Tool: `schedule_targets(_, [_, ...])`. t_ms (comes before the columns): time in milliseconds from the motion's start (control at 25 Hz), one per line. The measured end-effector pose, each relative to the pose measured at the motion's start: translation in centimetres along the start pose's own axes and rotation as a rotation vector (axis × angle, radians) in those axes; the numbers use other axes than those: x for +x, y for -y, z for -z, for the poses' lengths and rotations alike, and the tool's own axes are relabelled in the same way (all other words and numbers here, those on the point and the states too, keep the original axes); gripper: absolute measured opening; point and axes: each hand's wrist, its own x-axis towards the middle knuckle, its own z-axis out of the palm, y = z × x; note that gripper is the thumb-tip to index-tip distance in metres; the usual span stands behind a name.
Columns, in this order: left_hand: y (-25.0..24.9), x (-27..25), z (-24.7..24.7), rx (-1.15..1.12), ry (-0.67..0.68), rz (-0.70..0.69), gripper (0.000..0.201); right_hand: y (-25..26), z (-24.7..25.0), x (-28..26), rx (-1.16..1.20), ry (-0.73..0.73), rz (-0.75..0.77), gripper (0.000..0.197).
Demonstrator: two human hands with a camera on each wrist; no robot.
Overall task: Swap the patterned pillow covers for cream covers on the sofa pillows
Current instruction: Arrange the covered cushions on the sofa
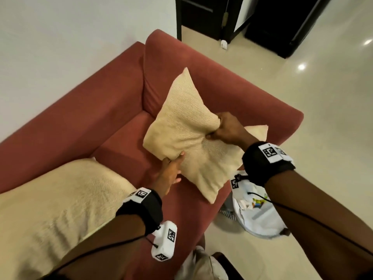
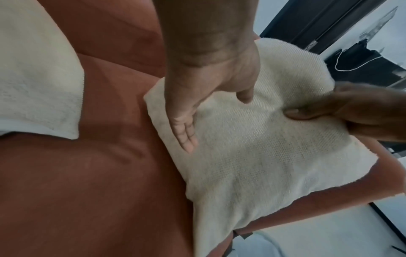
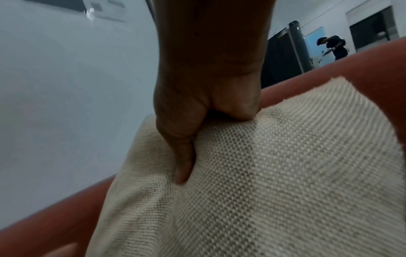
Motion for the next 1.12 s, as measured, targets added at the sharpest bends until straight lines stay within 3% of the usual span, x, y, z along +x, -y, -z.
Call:
schedule_targets(200, [0.5, 1.1, 1.6, 0.261, 0.100, 0.039, 0.078, -2.8, -2.4, 1.5, -0.456, -0.047, -0.131, 0.078])
schedule_targets(360, [-0.3, 0.7, 3.4, 0.234, 0.055, 0.000, 0.069, -0.2, -3.9, 0.5, -0.597, -0.252, 0.059, 0.092])
schedule_targets(440, [-1.2, -0.4, 4.8, 0.223, 0.016, -0.047, 0.051, 2.5, -6.1, -0.5, -0.588, -0.229, 0.174, 0.095])
schedule_targets(560, [-1.5, -3.2, 8.9, 0.176, -0.080, -0.208, 0.018, 6.8, -11.2, -1.3, -0.401, 0.064, 0.325, 0.070])
schedule_targets(680, [0.1, -6.4, 15.2, 0.237, -0.234, -0.361, 0.009, 11.0, -16.6, -1.3, -0.250, 0.359, 0.304, 0.058])
schedule_targets(760, [2.3, -9.1, 20.8, 0.375, -0.460, -0.394, 0.011, 13.9, -20.8, -1.5, -0.183, 0.463, 0.274, 0.053])
schedule_targets(840, [4.8, -11.8, 26.4, 0.505, -0.771, -0.412, 0.013, 16.7, -24.8, -1.6, -0.101, 0.576, 0.183, 0.054])
schedule_targets(920, [7.1, -13.1, 31.0, 0.527, -1.008, -0.301, 0.026, 18.8, -27.7, -1.3, 0.033, 0.640, 0.063, 0.059])
schedule_targets(960, [8.1, -13.2, 33.0, 0.467, -1.050, -0.196, 0.042, 19.5, -29.2, -1.0, 0.115, 0.648, 0.012, 0.060])
schedule_targets(1040, [10.6, -12.0, 36.8, 0.189, -0.969, 0.034, 0.097, 20.2, -32.3, -0.4, 0.254, 0.658, -0.111, 0.065])
schedule_targets(1080, [11.6, -11.2, 38.2, -0.017, -0.906, 0.091, 0.122, 20.3, -33.2, -0.4, 0.277, 0.674, -0.167, 0.068])
schedule_targets(1120, [12.4, -10.8, 39.2, -0.236, -0.842, 0.102, 0.134, 20.3, -33.8, -0.6, 0.263, 0.688, -0.208, 0.068])
